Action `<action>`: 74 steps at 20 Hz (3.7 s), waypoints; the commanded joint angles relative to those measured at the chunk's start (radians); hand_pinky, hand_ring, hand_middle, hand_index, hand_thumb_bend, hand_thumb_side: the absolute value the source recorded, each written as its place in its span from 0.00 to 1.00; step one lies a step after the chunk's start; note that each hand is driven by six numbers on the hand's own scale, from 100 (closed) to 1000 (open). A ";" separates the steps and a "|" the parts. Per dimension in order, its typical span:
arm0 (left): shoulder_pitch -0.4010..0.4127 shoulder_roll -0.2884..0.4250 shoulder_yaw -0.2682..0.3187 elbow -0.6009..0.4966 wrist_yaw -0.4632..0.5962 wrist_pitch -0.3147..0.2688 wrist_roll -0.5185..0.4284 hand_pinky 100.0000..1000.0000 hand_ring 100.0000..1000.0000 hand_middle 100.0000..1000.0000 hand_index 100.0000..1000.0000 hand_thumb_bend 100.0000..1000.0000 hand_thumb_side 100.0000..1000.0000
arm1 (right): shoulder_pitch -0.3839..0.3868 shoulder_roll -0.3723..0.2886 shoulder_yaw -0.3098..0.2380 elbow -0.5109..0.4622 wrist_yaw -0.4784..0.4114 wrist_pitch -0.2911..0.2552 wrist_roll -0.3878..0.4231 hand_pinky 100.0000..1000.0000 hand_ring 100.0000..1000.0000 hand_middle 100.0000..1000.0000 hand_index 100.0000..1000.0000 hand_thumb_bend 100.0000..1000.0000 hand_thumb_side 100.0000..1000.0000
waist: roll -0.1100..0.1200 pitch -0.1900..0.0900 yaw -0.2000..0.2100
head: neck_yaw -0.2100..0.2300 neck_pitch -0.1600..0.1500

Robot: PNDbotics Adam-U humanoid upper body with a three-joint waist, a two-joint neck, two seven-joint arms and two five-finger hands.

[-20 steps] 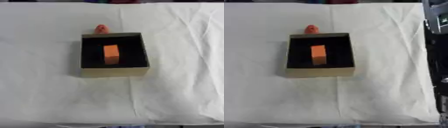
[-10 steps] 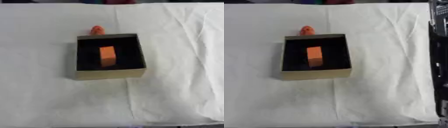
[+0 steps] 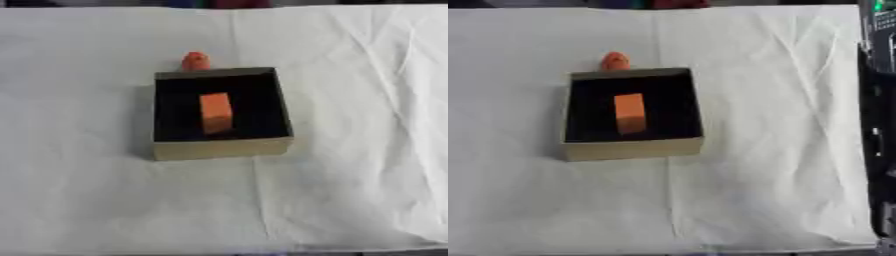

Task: Pick up objects on the table and place them in the box.

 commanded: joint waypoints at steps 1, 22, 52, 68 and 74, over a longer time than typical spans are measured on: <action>-0.056 -0.018 -0.011 0.107 -0.074 -0.039 -0.033 0.75 0.73 0.74 0.85 0.04 0.74 | -0.028 -0.007 -0.001 -0.023 0.008 -0.005 0.003 0.80 0.76 0.67 0.77 0.00 1.00 | 0.003 -0.016 -0.003 | 0.005 -0.014; -0.163 -0.136 -0.036 0.323 -0.314 -0.187 -0.054 0.76 0.76 0.79 0.91 0.50 0.55 | -0.028 0.012 0.003 -0.033 0.021 0.000 0.013 0.80 0.75 0.67 0.76 0.00 1.00 | 0.008 -0.014 -0.016 | 0.016 -0.028; -0.225 -0.239 -0.065 0.357 -0.310 -0.278 -0.102 0.74 0.74 0.77 0.93 0.24 0.37 | -0.026 0.038 -0.007 -0.065 0.000 0.022 0.022 0.80 0.75 0.66 0.75 0.00 1.00 | 0.023 0.022 -0.065 | 0.048 -0.061; -0.226 -0.252 -0.068 0.385 -0.302 -0.293 -0.175 0.73 0.75 0.79 0.91 0.19 0.37 | -0.030 0.059 -0.019 -0.084 -0.008 0.031 0.029 0.80 0.74 0.65 0.75 0.00 1.00 | 0.037 0.044 -0.091 | 0.058 -0.077; -0.230 -0.254 -0.067 0.393 -0.292 -0.308 -0.215 0.72 0.74 0.78 0.92 0.16 0.36 | -0.031 0.074 -0.023 -0.088 0.006 0.041 0.027 0.80 0.74 0.65 0.75 0.00 1.00 | 0.044 0.050 -0.096 | 0.059 -0.080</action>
